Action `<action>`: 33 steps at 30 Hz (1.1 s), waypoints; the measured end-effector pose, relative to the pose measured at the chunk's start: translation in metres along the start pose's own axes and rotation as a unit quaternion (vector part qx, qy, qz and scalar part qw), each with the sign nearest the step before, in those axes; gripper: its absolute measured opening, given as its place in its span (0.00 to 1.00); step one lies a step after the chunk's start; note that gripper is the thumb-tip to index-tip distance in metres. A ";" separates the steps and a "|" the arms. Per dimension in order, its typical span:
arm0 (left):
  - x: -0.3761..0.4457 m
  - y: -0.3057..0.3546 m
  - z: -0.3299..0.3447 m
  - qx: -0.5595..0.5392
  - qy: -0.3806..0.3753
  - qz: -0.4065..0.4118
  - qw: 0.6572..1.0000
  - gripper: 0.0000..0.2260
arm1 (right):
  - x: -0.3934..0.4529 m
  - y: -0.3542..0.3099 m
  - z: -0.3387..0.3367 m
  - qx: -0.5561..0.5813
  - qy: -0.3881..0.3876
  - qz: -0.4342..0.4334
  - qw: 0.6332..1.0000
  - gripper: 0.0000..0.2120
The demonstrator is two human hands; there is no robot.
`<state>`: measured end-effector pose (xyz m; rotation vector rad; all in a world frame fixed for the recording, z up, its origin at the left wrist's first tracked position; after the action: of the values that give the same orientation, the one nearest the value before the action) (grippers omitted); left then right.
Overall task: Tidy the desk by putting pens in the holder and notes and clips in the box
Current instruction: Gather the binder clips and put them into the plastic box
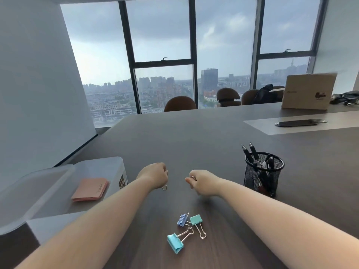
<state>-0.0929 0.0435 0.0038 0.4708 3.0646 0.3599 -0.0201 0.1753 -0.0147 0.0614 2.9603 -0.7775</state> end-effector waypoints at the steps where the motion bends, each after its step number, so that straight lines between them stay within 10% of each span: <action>1: -0.009 0.002 -0.004 0.008 -0.004 0.005 1.000 0.13 | -0.008 -0.004 0.002 0.008 -0.016 -0.008 1.000 0.13; 9: -0.097 0.022 -0.008 0.001 -0.088 0.045 0.995 0.22 | -0.070 -0.021 0.023 -0.080 -0.100 -0.006 0.992 0.31; 16: -0.154 0.014 0.022 -0.042 -0.204 0.055 0.977 0.29 | -0.093 -0.020 0.046 -0.145 -0.080 0.004 0.986 0.22; 23: -0.158 0.018 0.032 -0.009 -0.134 0.079 0.988 0.21 | -0.097 -0.020 0.046 -0.166 -0.053 0.003 0.985 0.13; 33: -0.148 0.022 0.034 0.024 -0.134 0.071 0.988 0.20 | -0.088 -0.022 0.029 -0.084 -0.010 -0.021 0.996 0.24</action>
<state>0.0565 0.0271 -0.0266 0.6814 2.7925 0.2053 0.0680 0.1401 -0.0209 -0.0190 3.0039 -0.5283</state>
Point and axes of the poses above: each hand's wrist, its own x-axis towards the middle knuckle, its own z-axis out of the palm, y = z × x, the point moved 9 cm from there along x, towards the middle knuckle, and after that the axes turned 2 degrees about -y, right-handed, at the moved point
